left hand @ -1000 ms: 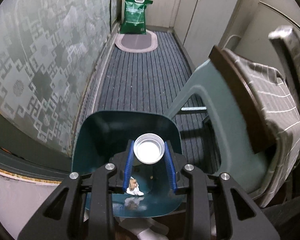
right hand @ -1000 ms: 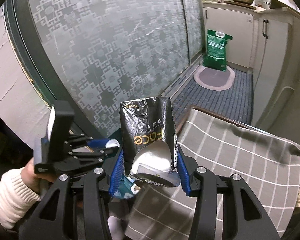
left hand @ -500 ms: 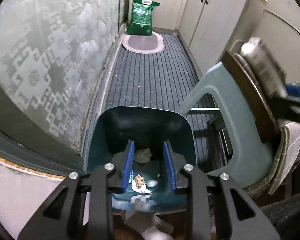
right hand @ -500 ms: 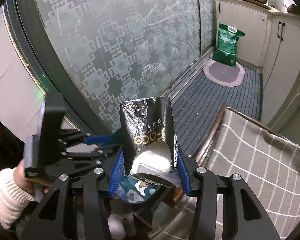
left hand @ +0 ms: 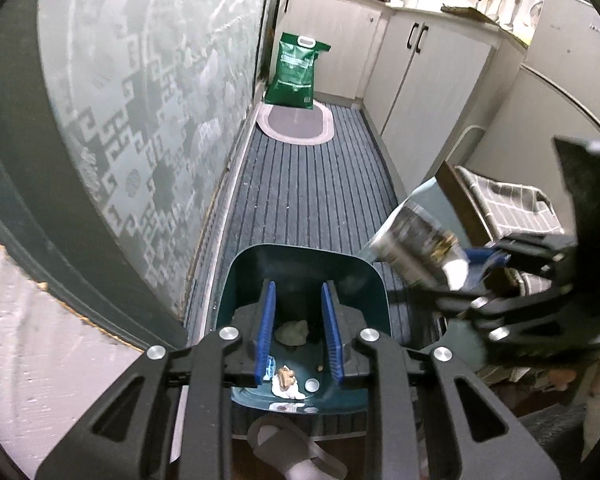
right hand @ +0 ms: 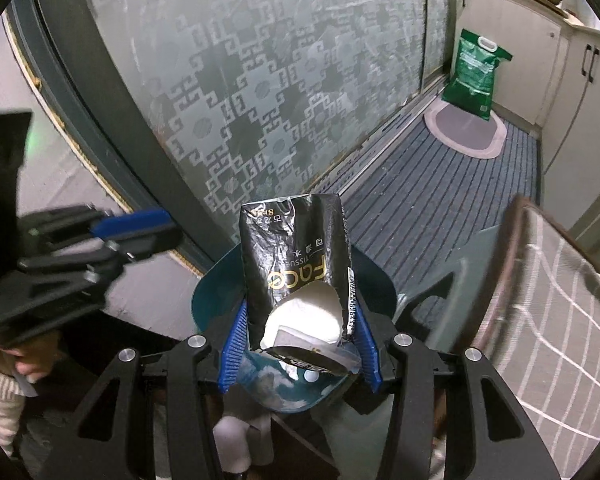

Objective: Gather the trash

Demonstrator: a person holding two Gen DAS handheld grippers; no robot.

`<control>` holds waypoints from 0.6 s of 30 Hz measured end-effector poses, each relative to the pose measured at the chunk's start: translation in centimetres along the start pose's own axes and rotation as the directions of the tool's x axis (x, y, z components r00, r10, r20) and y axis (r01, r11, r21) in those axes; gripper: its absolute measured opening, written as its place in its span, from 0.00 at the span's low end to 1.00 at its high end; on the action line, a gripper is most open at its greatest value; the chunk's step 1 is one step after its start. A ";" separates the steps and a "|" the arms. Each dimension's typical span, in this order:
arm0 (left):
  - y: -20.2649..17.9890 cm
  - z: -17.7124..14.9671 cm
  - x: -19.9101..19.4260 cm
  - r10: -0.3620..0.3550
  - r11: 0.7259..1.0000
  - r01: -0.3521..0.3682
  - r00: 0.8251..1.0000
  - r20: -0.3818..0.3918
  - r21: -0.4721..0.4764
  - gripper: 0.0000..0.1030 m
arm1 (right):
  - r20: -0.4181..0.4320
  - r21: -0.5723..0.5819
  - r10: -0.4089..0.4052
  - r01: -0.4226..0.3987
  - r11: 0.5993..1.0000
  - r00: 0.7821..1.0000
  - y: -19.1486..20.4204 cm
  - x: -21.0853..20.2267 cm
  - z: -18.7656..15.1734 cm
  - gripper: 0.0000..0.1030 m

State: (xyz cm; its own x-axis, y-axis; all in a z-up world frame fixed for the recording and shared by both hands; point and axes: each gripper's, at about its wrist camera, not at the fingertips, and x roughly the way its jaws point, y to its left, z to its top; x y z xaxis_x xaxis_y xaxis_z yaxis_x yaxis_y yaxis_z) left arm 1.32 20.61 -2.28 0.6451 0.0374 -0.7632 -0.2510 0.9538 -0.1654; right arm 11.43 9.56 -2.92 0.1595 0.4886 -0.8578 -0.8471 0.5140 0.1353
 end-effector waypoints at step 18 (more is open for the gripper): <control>-0.3 0.2 -4.8 -0.012 1.000 0.010 0.995 0.102 0.021 0.27 | -0.147 -0.073 -0.065 0.055 0.996 0.987 2.1 5.6 -2.0 0.54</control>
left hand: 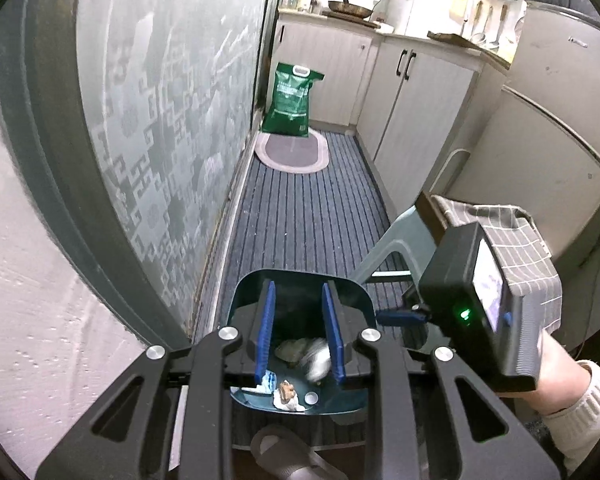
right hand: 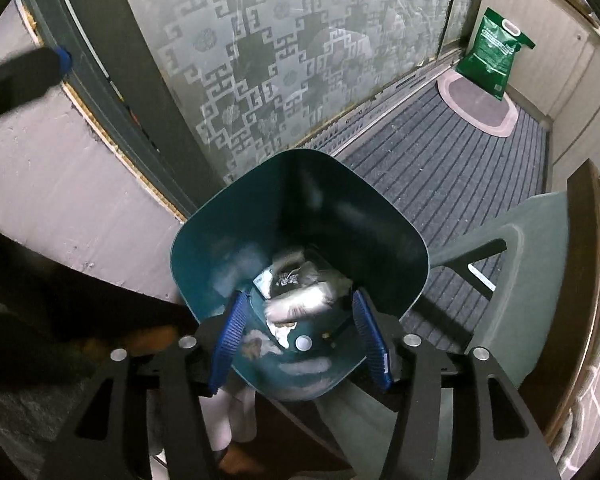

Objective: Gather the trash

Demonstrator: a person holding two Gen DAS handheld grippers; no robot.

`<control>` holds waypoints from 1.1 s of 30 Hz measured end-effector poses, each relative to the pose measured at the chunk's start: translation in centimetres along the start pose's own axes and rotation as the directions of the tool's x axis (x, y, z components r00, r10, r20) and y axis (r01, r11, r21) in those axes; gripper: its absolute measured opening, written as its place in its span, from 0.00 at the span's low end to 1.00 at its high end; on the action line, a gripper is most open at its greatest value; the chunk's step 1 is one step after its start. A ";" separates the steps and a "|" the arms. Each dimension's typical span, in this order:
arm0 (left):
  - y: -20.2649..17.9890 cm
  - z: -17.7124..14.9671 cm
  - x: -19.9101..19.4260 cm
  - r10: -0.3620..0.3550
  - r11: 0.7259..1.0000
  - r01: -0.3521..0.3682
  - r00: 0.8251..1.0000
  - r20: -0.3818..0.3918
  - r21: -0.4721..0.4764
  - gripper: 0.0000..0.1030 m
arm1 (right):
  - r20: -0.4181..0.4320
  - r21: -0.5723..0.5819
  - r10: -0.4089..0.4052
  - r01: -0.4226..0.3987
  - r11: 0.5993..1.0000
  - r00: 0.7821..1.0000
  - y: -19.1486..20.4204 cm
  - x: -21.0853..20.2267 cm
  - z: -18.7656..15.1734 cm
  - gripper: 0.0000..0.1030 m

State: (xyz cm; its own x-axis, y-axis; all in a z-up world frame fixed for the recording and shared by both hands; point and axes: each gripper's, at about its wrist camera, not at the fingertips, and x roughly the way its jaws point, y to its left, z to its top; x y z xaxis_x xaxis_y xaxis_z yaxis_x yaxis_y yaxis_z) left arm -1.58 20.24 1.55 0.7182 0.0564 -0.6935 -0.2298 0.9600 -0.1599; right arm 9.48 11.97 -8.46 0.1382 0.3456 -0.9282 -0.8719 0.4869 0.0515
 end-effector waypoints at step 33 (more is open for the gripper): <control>-5.4 -2.7 -6.5 0.013 0.997 -0.030 0.975 0.223 0.072 0.96 | 0.478 0.214 -0.236 0.148 0.966 0.846 -1.2 -22.1 -9.9 0.87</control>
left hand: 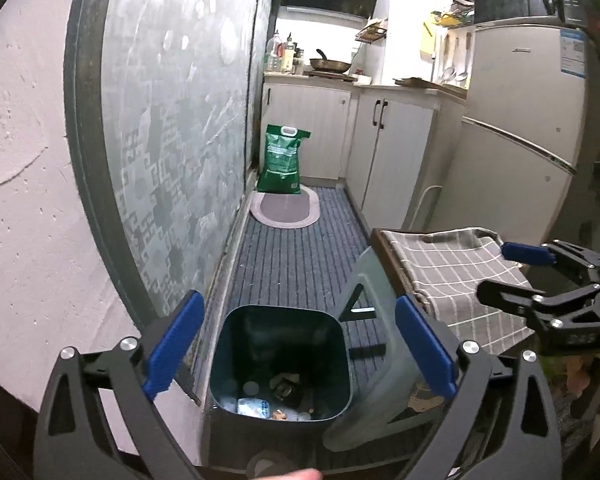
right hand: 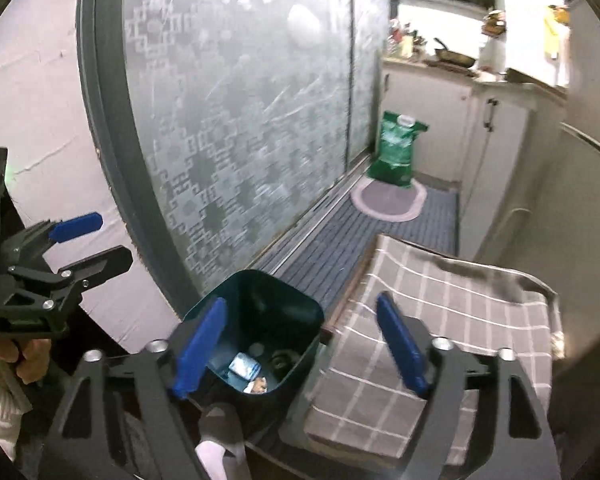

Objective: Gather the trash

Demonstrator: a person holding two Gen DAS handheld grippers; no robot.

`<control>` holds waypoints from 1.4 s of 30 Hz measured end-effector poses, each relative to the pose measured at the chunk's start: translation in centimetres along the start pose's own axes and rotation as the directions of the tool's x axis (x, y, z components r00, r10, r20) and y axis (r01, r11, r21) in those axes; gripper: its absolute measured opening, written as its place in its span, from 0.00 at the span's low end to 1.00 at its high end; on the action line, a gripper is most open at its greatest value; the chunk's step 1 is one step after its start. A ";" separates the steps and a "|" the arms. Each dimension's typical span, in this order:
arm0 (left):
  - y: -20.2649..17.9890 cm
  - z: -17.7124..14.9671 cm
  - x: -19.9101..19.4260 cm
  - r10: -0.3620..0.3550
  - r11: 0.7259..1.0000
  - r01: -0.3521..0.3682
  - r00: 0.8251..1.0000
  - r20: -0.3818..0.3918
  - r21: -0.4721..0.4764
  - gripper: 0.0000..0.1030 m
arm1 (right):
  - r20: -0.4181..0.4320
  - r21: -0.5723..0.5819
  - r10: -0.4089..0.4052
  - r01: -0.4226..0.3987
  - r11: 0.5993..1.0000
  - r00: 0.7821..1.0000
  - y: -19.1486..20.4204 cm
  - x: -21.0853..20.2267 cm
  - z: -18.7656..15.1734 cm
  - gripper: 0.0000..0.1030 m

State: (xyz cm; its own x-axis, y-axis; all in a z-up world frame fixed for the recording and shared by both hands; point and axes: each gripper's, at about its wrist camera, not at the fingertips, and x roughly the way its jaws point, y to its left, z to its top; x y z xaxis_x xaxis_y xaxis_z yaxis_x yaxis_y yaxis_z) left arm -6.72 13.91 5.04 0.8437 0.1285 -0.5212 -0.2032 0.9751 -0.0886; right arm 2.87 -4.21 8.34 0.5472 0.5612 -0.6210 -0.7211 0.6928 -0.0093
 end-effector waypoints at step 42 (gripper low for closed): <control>-1.2 -0.8 -0.5 0.052 0.999 -0.052 0.999 0.014 -0.010 0.97 | 0.043 0.039 -0.040 0.039 0.998 0.998 -0.8 -3.1 -2.0 0.97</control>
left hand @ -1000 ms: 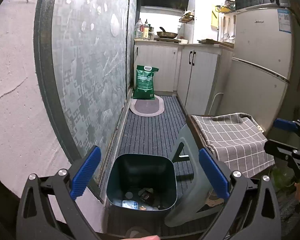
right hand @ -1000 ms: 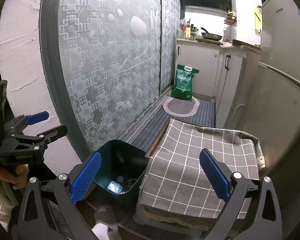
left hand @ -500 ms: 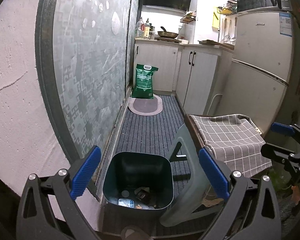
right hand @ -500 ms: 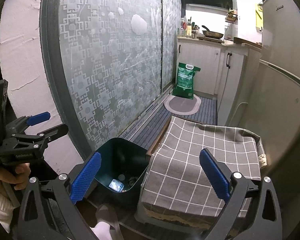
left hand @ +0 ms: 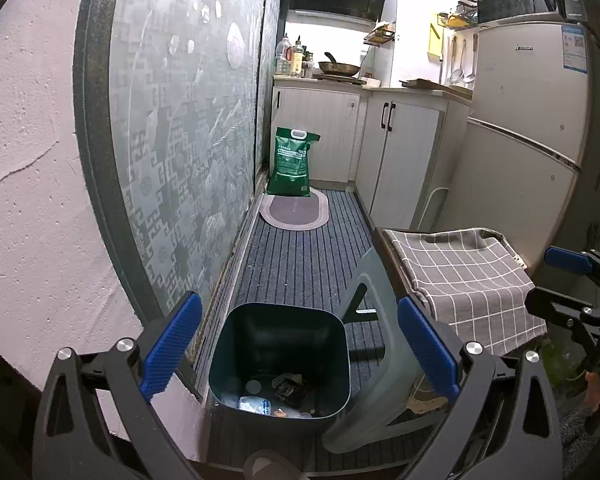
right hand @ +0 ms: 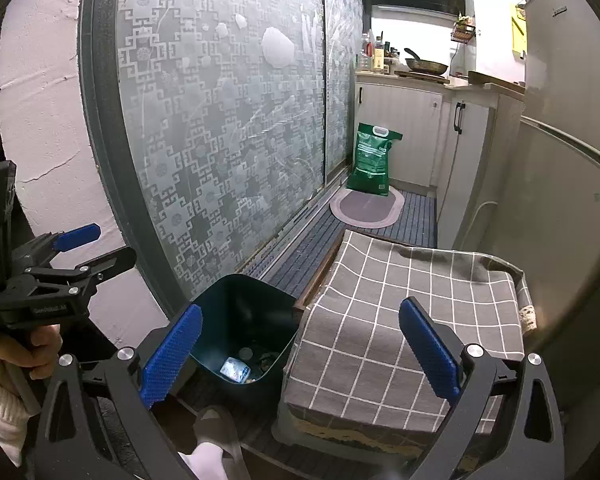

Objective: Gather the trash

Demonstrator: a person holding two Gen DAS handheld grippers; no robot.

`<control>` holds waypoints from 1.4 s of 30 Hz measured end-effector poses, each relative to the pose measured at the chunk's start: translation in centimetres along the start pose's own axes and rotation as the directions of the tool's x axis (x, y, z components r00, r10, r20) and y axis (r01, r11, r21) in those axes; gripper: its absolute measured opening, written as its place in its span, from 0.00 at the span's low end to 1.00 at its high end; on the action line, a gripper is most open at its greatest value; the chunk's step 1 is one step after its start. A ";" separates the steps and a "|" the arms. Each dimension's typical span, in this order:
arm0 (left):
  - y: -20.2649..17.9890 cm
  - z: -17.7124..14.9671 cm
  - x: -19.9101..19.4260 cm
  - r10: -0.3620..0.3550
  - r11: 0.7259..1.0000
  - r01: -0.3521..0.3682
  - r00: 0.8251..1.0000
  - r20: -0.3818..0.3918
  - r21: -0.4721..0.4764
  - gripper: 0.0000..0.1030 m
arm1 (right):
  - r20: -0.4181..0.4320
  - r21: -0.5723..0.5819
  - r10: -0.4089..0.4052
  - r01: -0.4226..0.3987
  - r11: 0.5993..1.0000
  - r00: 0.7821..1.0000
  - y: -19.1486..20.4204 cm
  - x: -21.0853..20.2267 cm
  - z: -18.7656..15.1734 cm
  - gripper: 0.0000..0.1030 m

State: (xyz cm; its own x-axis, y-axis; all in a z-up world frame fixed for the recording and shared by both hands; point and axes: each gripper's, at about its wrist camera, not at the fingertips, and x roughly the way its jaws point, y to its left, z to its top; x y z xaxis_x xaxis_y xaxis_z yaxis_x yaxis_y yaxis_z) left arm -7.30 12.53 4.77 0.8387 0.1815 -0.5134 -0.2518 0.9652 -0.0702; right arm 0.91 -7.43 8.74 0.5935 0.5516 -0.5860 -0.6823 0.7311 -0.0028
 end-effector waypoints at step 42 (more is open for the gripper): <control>-0.3 -0.1 0.1 0.005 1.000 -0.005 1.000 -0.007 0.006 0.97 | 0.001 0.001 0.000 0.000 1.000 1.000 0.0 0.0 0.1 0.97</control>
State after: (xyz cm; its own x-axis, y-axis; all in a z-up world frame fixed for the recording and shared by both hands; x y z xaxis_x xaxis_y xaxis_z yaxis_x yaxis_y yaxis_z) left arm -7.20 12.27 4.68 0.8344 0.1847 -0.5193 -0.2529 0.9654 -0.0631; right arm 0.91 -7.40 8.80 0.5941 0.5515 -0.5856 -0.6815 0.7318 -0.0022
